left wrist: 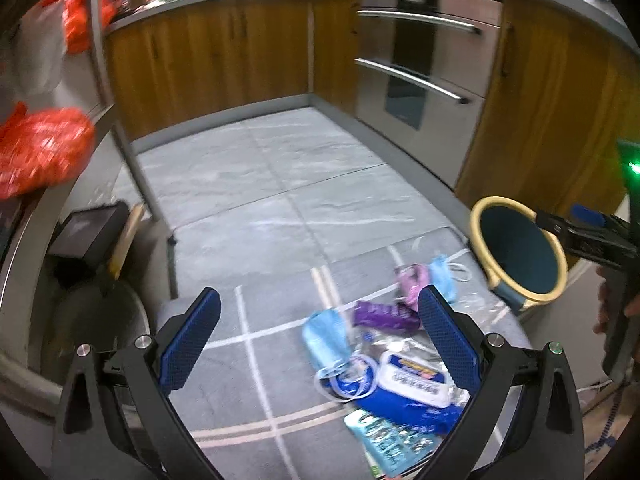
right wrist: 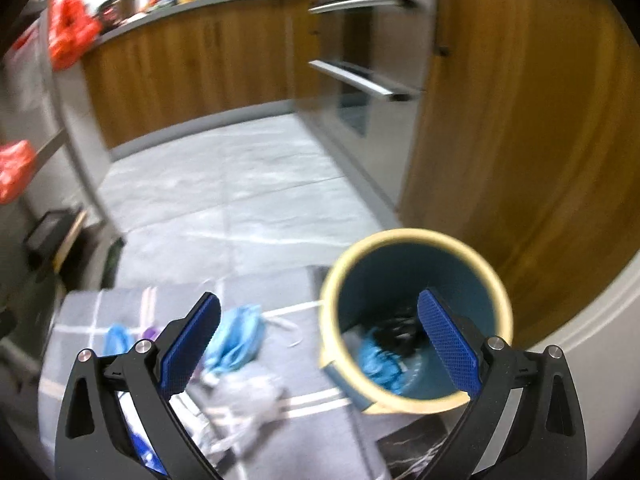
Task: Collect trash
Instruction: 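Move both tools back to the pile and grasp the blue mask with the left tool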
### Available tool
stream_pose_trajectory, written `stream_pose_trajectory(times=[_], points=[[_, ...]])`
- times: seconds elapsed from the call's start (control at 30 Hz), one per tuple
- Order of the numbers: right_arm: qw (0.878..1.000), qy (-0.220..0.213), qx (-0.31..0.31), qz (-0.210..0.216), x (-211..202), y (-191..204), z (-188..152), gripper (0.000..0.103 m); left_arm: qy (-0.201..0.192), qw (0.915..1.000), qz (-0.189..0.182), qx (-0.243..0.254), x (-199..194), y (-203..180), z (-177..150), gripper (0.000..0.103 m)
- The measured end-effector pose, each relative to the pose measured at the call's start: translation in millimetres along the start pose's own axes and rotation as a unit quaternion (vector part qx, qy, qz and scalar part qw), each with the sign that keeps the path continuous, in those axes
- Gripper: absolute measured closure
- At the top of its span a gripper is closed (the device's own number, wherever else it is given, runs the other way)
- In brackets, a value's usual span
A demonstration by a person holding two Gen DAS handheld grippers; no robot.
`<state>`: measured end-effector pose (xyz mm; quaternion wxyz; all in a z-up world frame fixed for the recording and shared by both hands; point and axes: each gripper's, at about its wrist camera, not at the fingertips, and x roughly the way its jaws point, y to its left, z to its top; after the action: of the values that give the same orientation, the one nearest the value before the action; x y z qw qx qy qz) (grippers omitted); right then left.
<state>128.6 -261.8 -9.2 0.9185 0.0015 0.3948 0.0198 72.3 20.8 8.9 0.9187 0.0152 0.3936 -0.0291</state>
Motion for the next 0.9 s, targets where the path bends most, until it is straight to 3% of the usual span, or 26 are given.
stream_pose_trajectory(times=[0.33,0.57,0.73,0.83,0.9], points=[[0.995,0.035,-0.049,0.082,4.1,37.5,-8.9,0.005,0.034,0.9991,0.011,-0.023,25.4,27.7,-25.7,0.006],[0.991,0.064,-0.078,0.086,19.0,50.8,-16.5,0.005,0.084,0.9953,-0.01,-0.047,69.6,32.2,-32.9,0.006],[0.989,0.081,-0.097,0.072,34.7,52.0,-22.1,0.005,0.097,0.9948,-0.01,-0.029,97.7,18.5,-34.4,0.006],[0.988,0.097,-0.089,0.075,48.6,49.6,-24.8,0.006,0.103,0.9943,-0.019,-0.019,110.1,10.3,-34.6,0.009],[0.988,0.107,-0.083,0.078,57.8,49.7,-25.6,0.006,0.116,0.9927,-0.027,-0.015,118.3,4.8,-37.0,0.019]])
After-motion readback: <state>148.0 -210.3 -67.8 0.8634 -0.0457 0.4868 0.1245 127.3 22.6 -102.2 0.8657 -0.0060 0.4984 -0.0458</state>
